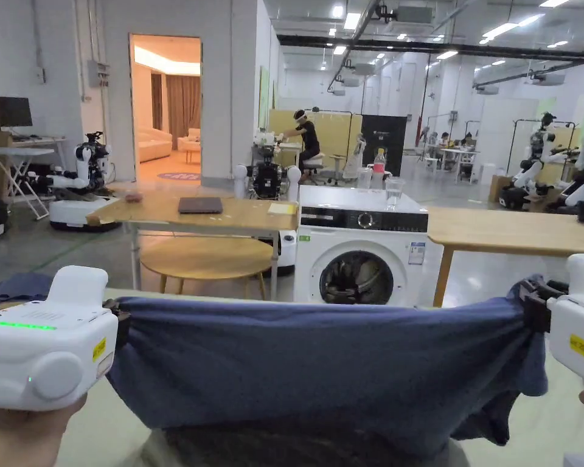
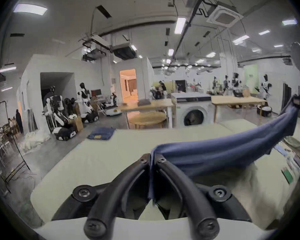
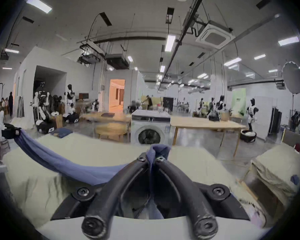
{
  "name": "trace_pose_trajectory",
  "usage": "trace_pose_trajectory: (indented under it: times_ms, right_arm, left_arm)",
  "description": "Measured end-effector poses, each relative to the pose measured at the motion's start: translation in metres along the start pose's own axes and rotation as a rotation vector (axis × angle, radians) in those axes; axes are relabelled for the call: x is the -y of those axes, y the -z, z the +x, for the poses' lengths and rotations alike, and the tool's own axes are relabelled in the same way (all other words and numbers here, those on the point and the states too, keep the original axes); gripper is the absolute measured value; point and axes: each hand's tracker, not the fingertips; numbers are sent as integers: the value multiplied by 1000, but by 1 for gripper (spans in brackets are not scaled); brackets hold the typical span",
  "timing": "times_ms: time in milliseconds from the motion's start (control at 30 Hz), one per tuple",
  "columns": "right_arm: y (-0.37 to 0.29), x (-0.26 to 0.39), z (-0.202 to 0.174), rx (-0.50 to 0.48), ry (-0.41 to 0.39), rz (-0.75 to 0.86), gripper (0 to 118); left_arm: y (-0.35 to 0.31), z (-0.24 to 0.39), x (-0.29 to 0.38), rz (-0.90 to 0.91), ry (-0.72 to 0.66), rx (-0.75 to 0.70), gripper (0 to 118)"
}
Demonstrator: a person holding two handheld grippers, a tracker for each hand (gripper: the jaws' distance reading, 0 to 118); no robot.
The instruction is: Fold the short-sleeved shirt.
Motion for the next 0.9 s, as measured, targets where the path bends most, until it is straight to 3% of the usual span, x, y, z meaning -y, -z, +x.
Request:
trace_pose_trajectory:
  times_ms: [100, 167, 267, 367, 467, 500, 533, 567, 600, 633, 800, 833, 867, 900]
  right_arm:
    - [-52, 70, 1, -37, 29, -95, 1]
    - [-78, 126, -2, -15, -20, -180, 1]
    - [-103, 215, -13, 3, -124, -339, 1]
    - [-116, 276, -19, -16, -45, -492, 1]
    - [-123, 296, -22, 13, 35, -533, 3]
    - [-125, 294, -22, 6, 87, -545, 7]
    - [-127, 287, -23, 5, 130, -542, 30]
    - [-130, 277, -29, 9, 142, -515, 63]
    - [-135, 264, -35, 2, 128, -489, 95]
    - [-139, 251, -41, -26, 133, -450, 113]
    - [-145, 206, -98, -16, 69, -332, 110]
    - [-143, 205, -105, -15, 67, -335, 95]
    - [-142, 204, -111, -22, 69, -337, 75]
    - [-143, 208, -112, -33, 74, -337, 47]
  left_arm:
    - [-41, 1, 71, -122, -12, 68, 0]
    - [-57, -3, 127, -223, -102, 109, 0]
    - [-72, 0, 203, -386, -86, 65, 0]
    - [-76, -4, 249, -486, -103, 69, 0]
    - [-80, -10, 262, -480, -183, 61, 4]
    - [-85, -11, 261, -457, -210, 59, 25]
    - [-90, -10, 258, -441, -217, 55, 74]
    - [-97, -7, 253, -419, -215, 63, 105]
    - [-104, -2, 245, -372, -210, 80, 117]
    - [-112, 3, 237, -320, -195, 90, 117]
    - [-120, 42, 216, -285, -113, 114, 117]
    - [-119, 48, 216, -309, -118, 139, 107]
    - [-118, 51, 216, -305, -117, 137, 82]
    - [-118, 53, 216, -304, -106, 123, 35]
